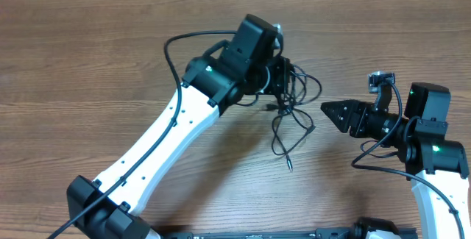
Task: Untangle cables
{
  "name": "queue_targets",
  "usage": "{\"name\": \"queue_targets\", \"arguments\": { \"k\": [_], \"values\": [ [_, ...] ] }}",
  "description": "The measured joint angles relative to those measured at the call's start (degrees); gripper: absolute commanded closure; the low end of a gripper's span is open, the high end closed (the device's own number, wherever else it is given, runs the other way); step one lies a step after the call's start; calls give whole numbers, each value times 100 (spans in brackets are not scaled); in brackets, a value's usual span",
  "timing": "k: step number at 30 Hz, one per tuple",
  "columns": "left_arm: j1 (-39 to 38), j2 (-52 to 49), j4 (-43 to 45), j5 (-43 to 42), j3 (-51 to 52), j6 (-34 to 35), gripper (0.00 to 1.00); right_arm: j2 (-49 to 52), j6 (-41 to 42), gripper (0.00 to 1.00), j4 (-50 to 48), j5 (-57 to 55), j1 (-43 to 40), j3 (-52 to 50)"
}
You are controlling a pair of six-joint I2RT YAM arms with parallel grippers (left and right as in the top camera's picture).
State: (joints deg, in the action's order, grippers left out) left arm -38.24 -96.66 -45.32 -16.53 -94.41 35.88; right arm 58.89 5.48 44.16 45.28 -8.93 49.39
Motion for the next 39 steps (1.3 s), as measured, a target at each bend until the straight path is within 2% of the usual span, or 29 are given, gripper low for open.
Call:
{"name": "queue_targets", "arguments": {
  "k": [14,17,22,26,39],
  "values": [
    [-415,0,341,-136,0,-33,96,0,-271,47,-2,31,0,0],
    [-415,0,444,-225,0,-33,96,0,-291,36,2,-55,0,0],
    [-415,0,509,-531,0,-37,96,0,-293,27,2,-299,0,0],
    [-415,0,509,-654,0,-50,96,0,-295,23,44,-529,0,0],
    [-417,0,514,-946,0,-142,96,11,109,21,160,-1698,2,0]
  ]
}}
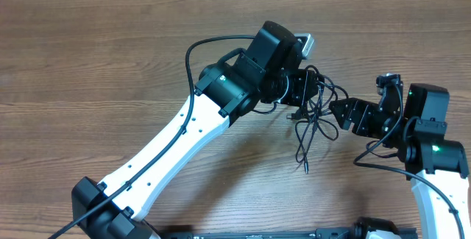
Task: Untangle cables
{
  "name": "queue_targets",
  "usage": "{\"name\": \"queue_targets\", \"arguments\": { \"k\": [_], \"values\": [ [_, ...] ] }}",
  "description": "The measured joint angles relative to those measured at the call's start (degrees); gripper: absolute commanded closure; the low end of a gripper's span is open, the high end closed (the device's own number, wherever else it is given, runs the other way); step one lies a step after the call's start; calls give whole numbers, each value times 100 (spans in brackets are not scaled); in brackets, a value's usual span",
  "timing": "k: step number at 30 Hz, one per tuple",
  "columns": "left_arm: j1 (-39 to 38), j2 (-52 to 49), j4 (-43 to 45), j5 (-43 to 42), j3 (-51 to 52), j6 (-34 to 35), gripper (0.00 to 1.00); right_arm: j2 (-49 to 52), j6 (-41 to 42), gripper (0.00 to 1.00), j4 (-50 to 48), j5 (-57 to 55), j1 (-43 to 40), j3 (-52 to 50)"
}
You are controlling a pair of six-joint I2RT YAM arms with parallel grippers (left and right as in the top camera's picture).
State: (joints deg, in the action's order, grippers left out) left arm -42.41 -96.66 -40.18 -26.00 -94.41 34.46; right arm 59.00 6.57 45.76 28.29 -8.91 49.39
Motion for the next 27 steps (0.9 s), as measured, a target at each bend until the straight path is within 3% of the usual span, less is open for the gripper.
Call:
{"name": "queue_targets", "arguments": {
  "k": [11,21,27],
  "values": [
    [0,0,-13,-409,0,-260,96,402,219,22,-52,46,0,0],
    [2,0,-44,-476,0,-570,96,444,243,21,-887,444,0,0],
    [0,0,-44,-487,0,-616,96,444,605,15,-949,-245,0,0]
  ]
}}
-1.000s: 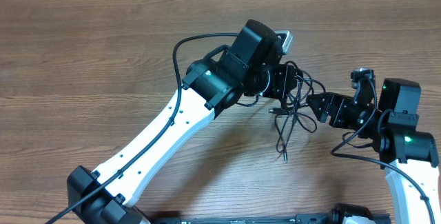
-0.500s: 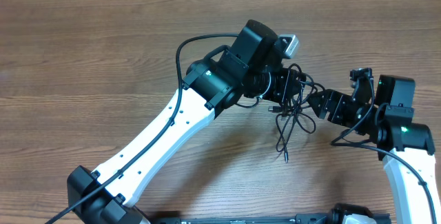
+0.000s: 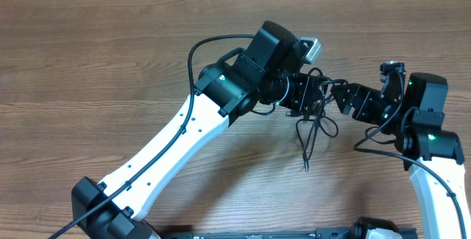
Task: Untangle cables
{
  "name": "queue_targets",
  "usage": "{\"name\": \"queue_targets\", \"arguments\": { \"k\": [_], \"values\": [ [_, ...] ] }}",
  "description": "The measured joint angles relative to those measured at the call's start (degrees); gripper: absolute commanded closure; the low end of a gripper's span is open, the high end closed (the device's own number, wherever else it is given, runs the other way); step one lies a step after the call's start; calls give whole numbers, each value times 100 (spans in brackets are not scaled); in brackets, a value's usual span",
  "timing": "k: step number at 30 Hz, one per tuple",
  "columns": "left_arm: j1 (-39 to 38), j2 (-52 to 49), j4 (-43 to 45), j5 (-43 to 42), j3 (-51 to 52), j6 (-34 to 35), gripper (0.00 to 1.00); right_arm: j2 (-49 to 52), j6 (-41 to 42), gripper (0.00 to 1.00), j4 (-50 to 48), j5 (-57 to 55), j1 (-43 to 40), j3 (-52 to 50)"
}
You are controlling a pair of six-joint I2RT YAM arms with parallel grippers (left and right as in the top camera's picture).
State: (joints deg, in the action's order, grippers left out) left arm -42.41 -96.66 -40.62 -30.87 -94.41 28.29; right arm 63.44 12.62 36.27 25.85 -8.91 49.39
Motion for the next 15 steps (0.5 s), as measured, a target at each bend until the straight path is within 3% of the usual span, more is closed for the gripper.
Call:
{"name": "queue_targets", "arguments": {
  "k": [6,15],
  "values": [
    [0,0,-2,0,0,-2,96,164,682,15,538,-654,11,0],
    [-63,0,-15,-2,22,-2,96,931,944,14,1211,-848,37,2]
  ]
}}
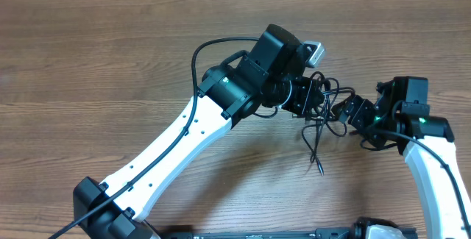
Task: Untangle cables
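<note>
A tangle of thin black cables point(326, 94) hangs between the two grippers, and a loose tail ends in a plug point(320, 171) low over the table. My left gripper point(307, 98) is shut on the left side of the bundle and holds it off the wood. The right gripper point(343, 111) has its tip in the right side of the tangle, touching the loops. Its jaws are hidden by its own body and the cables, so their state does not show.
The wooden table point(110, 48) fills the whole view. The long white left arm point(176, 143) crosses the middle from the bottom left. The right arm's white link point(434, 173) rises from the bottom right corner.
The right gripper has dropped slightly down and right, and its wrist has turned. The left gripper with the bundle has shifted a little to the right. The hanging tail reaches lower.
At first my left gripper held the bundle near the table's middle, with the right gripper apart to the right. The left then moved the cables rightward until they met the right gripper's tip. Now the right gripper sits in the tangle's right side.
</note>
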{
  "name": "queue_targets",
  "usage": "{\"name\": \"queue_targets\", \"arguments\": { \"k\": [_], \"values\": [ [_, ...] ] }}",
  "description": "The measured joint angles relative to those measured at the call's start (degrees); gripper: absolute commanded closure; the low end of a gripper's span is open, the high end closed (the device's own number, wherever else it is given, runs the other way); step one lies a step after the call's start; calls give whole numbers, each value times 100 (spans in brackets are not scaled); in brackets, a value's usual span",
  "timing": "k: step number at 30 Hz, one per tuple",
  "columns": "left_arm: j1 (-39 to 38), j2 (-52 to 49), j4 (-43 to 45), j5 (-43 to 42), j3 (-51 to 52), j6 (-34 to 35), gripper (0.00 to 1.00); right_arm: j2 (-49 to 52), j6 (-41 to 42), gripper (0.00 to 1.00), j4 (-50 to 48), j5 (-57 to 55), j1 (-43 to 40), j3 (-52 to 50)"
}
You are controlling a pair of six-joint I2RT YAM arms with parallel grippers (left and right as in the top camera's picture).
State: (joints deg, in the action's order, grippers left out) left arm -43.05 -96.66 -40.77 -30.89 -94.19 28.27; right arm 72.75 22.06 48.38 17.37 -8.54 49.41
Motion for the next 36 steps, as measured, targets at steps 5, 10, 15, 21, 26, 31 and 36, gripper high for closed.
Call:
{"name": "queue_targets", "arguments": {
  "k": [5,10,15,21,26,31,36],
  "values": [
    [92,0,-31,-24,0,2,96,223,24,13,81,-146,0,0],
    [389,0,-127,-70,2,7,96,238,42,12,83,-122,0,0],
    [697,0,-356,-166,17,20,96,238,44,12,79,-107,2,0],
    [1054,0,-636,-251,22,26,96,238,44,11,98,-87,33,0],
    [1325,0,-1058,-291,24,28,96,238,63,11,101,-11,44,0],
    [1451,0,-1462,-79,24,28,96,238,79,10,118,-17,44,0],
    [1683,0,-1523,398,22,24,96,262,79,8,160,-385,-4,0]
  ]
}}
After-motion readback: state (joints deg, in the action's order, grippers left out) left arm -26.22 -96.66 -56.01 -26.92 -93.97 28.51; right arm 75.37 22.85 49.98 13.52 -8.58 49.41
